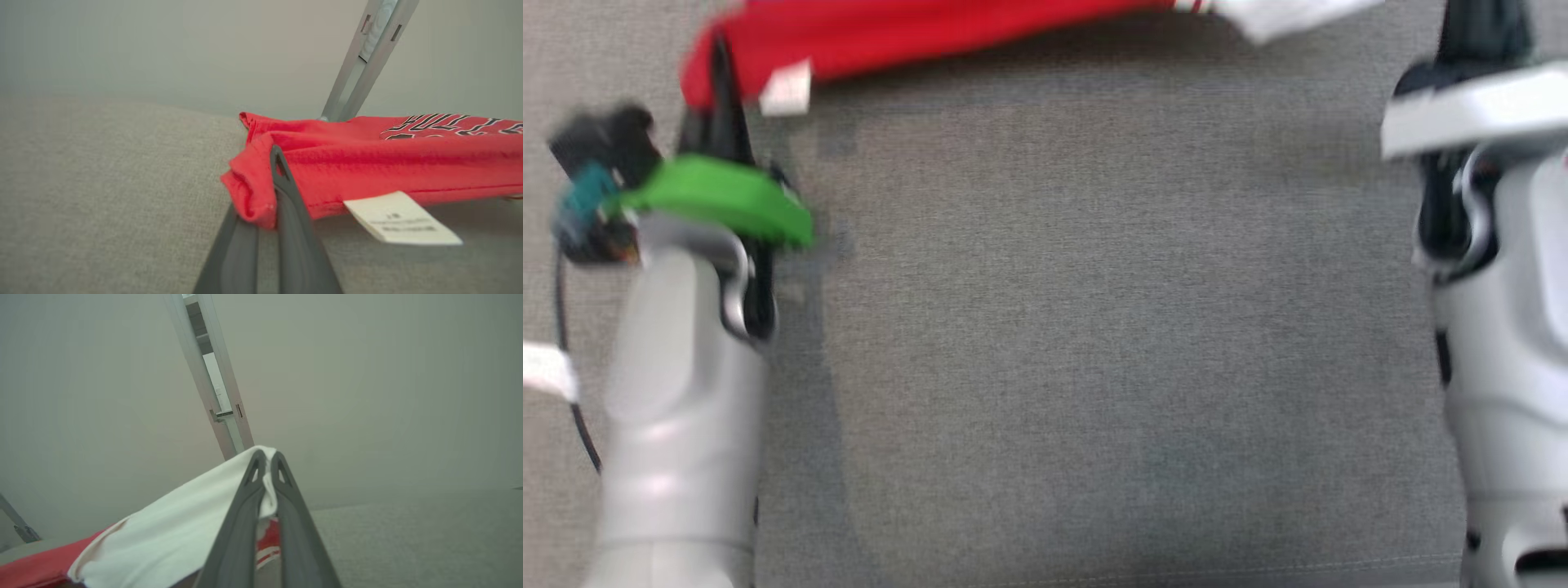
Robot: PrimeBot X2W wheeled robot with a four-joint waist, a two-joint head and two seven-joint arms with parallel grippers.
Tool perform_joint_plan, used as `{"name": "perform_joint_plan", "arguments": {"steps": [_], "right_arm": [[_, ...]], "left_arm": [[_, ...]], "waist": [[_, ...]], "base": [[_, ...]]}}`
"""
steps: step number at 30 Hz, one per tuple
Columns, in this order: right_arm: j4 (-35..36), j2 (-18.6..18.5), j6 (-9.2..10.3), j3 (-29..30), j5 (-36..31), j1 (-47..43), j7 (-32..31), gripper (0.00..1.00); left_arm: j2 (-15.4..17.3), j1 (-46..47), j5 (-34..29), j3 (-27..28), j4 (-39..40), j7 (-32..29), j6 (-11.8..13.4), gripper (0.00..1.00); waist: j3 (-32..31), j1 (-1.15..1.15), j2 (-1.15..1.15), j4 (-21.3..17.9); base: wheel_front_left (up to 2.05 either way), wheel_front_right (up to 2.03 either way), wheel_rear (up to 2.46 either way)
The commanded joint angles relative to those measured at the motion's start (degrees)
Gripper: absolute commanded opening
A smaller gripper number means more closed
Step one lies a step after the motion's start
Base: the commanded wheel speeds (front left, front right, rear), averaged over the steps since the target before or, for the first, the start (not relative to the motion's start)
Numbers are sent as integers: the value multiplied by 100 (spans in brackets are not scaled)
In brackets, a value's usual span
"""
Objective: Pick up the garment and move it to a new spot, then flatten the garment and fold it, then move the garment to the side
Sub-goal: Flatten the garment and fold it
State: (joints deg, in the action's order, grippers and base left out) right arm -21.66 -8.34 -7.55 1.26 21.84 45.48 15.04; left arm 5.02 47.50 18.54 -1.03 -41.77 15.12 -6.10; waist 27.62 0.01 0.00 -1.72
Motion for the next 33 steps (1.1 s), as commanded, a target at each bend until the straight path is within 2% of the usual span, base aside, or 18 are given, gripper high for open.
{"name": "perform_joint_plan", "arguments": {"steps": [1,6,14,23,26,33], "right_arm": [[110,12,14,-16,200,-348,15,0],[270,157,14,-122,756,-1506,15,0],[423,103,14,-623,1076,-2793,15,0],[570,-92,14,-952,1264,-3913,15,0],[609,-59,14,-929,1422,-4288,15,0],[753,-92,14,-1090,1588,-5050,15,0]], "left_arm": [[6,-279,-28,30,-38,-3,-38,0],[-115,-1241,-83,361,-3,-3,-56,0],[-180,-2338,-91,836,372,-6,-84,0],[-183,-3574,167,702,819,-3,-117,0],[-181,-3975,484,714,952,-3,-120,0],[-191,-4774,575,322,1329,-2,-120,0]], "waist": [[-59,-1,0,-130],[-304,-1,0,-282],[-937,-1,0,-419],[-1771,-1,0,-398],[-2045,-1,0,-353],[-2569,-1,0,-242]], "base": [[0,0,0],[0,0,0],[0,0,0],[0,0,0],[0,0,0],[0,0,0]]}}
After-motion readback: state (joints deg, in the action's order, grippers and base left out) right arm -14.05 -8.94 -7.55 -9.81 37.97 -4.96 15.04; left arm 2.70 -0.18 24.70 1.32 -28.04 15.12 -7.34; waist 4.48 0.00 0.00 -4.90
